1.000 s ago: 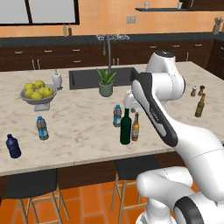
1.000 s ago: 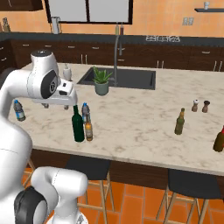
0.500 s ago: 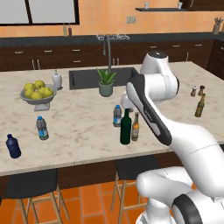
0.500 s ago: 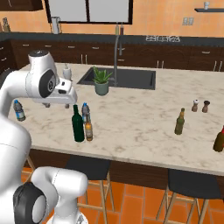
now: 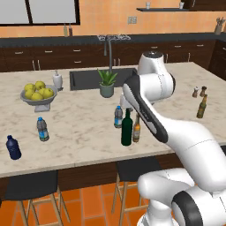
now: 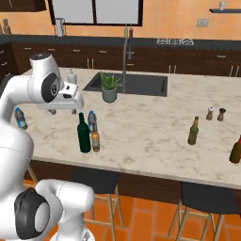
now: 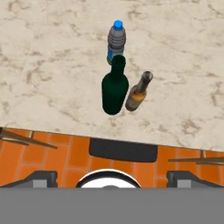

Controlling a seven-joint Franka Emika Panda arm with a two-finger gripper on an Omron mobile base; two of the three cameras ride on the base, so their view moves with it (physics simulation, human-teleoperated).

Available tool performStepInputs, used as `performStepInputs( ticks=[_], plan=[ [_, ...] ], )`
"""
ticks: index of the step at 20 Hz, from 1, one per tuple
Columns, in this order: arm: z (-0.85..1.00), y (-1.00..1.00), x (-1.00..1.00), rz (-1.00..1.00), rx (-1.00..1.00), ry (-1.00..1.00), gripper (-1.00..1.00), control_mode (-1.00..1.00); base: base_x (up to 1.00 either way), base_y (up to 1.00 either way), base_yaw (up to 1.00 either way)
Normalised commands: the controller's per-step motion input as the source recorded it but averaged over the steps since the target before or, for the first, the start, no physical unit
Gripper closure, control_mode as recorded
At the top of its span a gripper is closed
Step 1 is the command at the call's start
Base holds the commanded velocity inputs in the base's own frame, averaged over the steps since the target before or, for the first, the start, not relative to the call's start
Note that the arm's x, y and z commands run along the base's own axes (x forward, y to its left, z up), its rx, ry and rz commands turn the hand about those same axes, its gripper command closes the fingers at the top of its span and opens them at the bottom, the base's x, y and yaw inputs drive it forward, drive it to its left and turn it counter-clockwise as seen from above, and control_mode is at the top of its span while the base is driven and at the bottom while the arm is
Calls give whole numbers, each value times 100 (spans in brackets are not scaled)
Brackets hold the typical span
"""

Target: Move the plastic bottles in the middle to the plastics group, and the glass bottles in the middle to the glass group.

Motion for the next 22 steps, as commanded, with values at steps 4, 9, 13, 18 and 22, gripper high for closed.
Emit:
performStepInputs(
  ticks=[4, 9, 13, 18, 22],
  plan=[
    [-28, 0, 26, 0, 0, 0, -100, -100, 0, 0, 0],
    [-43, 0, 25, 0, 0, -2, -100, -100, 0, 0, 0],
    [-38, 1, 19, 0, 0, -3, -100, -100, 0, 0, 0],
    [-27, 7, 17, 0, 0, 0, -100, -100, 0, 0, 0],
    [-16, 0, 12, -1, 0, -1, -100, -100, 0, 0, 0]
  ],
)
